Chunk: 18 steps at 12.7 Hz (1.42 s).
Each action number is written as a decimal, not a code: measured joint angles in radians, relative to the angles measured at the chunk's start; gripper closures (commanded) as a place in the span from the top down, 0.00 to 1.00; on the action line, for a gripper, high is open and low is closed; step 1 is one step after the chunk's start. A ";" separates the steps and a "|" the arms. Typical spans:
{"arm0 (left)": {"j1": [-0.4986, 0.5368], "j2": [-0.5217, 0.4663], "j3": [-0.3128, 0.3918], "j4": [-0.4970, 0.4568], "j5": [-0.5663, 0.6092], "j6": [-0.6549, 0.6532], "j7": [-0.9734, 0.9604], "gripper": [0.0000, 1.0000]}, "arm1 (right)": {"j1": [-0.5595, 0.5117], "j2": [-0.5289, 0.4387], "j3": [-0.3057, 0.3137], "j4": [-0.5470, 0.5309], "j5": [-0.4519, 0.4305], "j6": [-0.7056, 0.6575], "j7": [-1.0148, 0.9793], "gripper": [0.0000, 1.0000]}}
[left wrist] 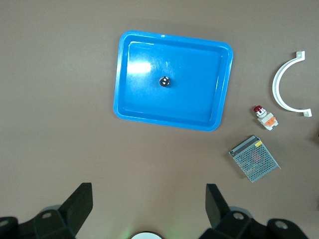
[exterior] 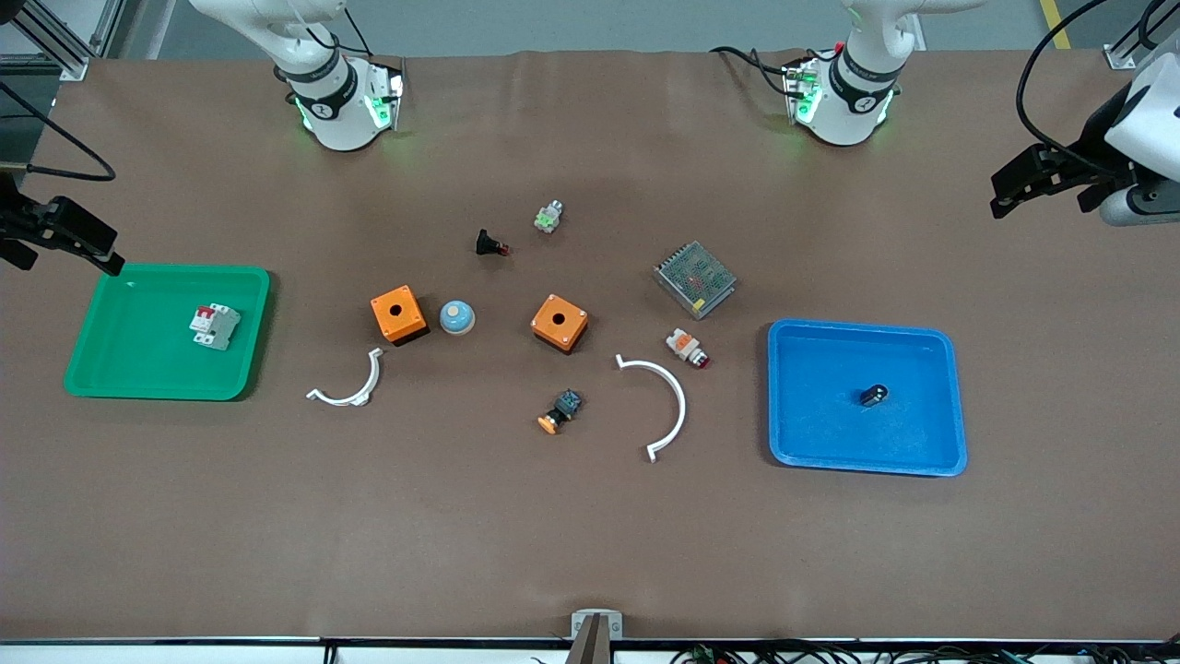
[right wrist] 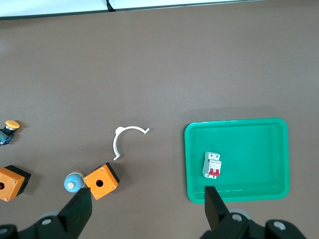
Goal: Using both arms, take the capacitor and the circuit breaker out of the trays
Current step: 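Reach the right gripper to the breaker while the left gripper reaches the capacitor, then grasp the white breaker with the right gripper while the left gripper grasps the capacitor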
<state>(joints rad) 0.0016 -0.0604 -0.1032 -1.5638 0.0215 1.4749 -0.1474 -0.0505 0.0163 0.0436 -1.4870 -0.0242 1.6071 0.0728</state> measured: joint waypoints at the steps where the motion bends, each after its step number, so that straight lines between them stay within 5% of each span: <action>1: 0.000 0.000 0.000 0.000 0.000 0.000 0.000 1.00 | 0.000 0.000 0.000 0.000 0.000 0.000 -0.001 1.00; 5: 0.003 0.023 0.002 0.002 0.000 0.002 0.000 1.00 | -0.001 0.001 -0.002 0.000 -0.003 0.000 -0.002 1.00; 8: 0.006 0.127 0.006 0.009 0.000 0.054 0.000 1.00 | -0.026 0.062 -0.005 -0.023 -0.005 -0.009 -0.011 1.00; 12: 0.021 0.286 0.008 -0.154 0.015 0.437 0.000 1.00 | -0.147 0.280 -0.014 -0.103 -0.009 0.128 -0.134 1.00; 16: 0.041 0.440 0.008 -0.282 0.015 0.742 0.000 0.93 | -0.233 0.312 -0.028 -0.338 -0.011 0.377 -0.204 1.00; 18: 0.040 0.516 0.005 -0.298 0.015 0.830 -0.003 0.81 | -0.277 0.318 -0.029 -0.438 -0.011 0.487 -0.248 1.00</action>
<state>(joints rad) 0.0418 0.4556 -0.0985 -1.8621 0.0368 2.3047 -0.1500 -0.3278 0.3343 0.0144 -1.9254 -0.0349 2.0942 -0.1751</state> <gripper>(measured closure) 0.048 0.000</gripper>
